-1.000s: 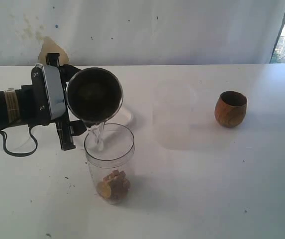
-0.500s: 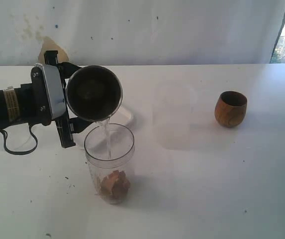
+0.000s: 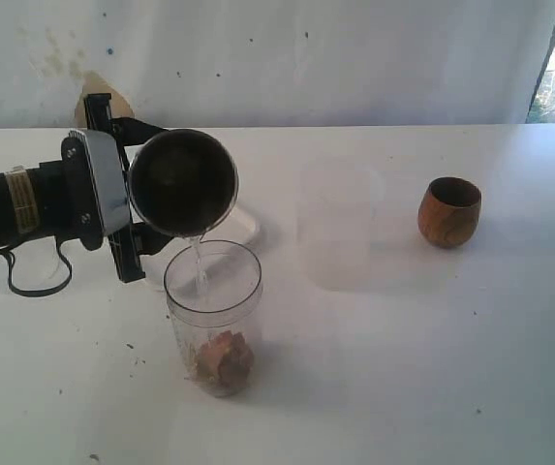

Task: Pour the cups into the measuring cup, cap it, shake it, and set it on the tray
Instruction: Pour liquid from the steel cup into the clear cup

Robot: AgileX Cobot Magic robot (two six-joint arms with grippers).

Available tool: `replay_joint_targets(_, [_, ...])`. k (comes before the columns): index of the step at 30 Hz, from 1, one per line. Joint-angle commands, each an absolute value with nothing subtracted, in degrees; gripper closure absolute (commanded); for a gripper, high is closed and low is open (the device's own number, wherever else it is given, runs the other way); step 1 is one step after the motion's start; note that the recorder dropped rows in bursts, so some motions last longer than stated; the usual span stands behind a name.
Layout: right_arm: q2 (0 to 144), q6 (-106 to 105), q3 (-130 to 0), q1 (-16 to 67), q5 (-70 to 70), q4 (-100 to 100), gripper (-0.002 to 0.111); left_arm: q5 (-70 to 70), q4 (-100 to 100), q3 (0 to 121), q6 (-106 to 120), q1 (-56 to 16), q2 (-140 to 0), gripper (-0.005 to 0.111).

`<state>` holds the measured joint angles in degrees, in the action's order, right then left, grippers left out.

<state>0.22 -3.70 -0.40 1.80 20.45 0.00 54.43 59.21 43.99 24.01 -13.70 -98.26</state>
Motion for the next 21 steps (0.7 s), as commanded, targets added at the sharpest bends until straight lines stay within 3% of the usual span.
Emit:
replay_joint_targets(1, [0.0,-3.55,0.0,1.64,19.95,0.0,0.108,57.28,56.4,44.78,25.11,-14.0,-97.48,0.107])
replay_joint_targets(21, [0.0,-2.71,0.0,1.64,19.95,0.0,0.108,58.5,53.29,44.78,30.12,-14.0,-97.48,0.107])
